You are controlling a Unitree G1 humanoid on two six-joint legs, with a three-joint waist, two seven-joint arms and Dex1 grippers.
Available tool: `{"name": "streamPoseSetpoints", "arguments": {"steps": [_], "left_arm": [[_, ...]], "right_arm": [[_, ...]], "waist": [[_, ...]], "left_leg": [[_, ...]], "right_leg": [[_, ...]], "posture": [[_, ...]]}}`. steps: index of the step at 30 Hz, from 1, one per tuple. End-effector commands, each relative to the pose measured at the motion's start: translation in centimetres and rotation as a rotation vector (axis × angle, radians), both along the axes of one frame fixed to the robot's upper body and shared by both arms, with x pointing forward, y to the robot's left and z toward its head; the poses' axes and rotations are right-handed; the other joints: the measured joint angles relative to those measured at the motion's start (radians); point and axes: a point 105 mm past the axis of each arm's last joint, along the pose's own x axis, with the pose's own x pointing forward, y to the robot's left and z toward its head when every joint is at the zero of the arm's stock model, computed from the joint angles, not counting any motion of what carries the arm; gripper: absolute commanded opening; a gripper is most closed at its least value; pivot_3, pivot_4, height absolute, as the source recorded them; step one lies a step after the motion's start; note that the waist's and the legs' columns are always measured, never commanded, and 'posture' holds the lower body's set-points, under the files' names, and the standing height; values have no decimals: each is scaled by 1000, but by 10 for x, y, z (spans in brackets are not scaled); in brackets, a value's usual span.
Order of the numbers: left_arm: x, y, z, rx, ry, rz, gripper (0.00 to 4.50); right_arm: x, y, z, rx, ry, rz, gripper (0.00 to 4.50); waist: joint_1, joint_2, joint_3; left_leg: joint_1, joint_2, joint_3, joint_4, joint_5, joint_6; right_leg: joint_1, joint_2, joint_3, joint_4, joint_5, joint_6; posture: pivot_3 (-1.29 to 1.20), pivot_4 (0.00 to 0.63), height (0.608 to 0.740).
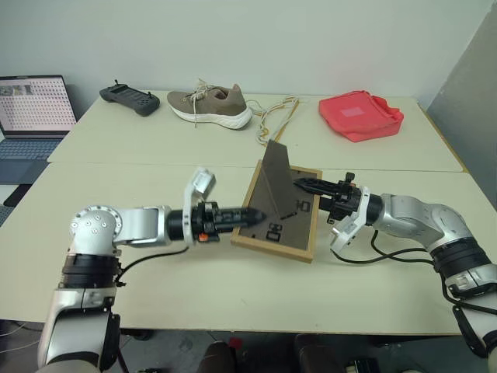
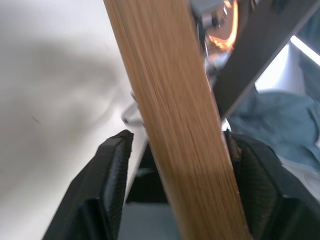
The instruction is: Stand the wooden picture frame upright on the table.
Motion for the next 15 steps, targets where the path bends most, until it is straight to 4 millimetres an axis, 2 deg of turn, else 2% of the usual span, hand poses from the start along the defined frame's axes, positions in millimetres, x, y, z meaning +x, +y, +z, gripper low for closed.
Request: {"name": "streamPoseSetpoints", "arguments": {"steps": [1,4,8,12,15], "left_arm": [[2,22,20,68,-136,110,4042],[-7,25,12,229,-252,145,4500],[-9,20,4,457,-511,220,4500],[-17,2,13,463,-717,225,4500],[-24,-1,11,463,-797,215,4500]], "right_arm": [[-3,-5,24,201,223,-8,1295],[-6,1,22,314,571,22,1295],[-2,13,23,515,1127,109,1294],[20,18,24,651,1440,114,1294],[32,22,16,671,1596,139,1294]], "waist": [[-1,0,0],[-1,0,0],[1,0,0],[14,1,0],[19,1,0]], "left_leg": [[0,0,0,-1,0,0],[0,1,-1,-1,0,0],[0,2,-7,-1,0,0],[1,2,-7,-1,0,1],[2,1,-4,-1,-1,2]], "right_leg": [[0,0,0,-1,0,0],[1,-2,0,-3,0,0],[2,-2,0,-1,0,0],[6,-1,-4,-2,1,-1],[6,0,-5,-3,1,-1]], "posture": [[0,150,740],[0,150,740],[0,150,740],[0,150,740],[0,150,740]]}}
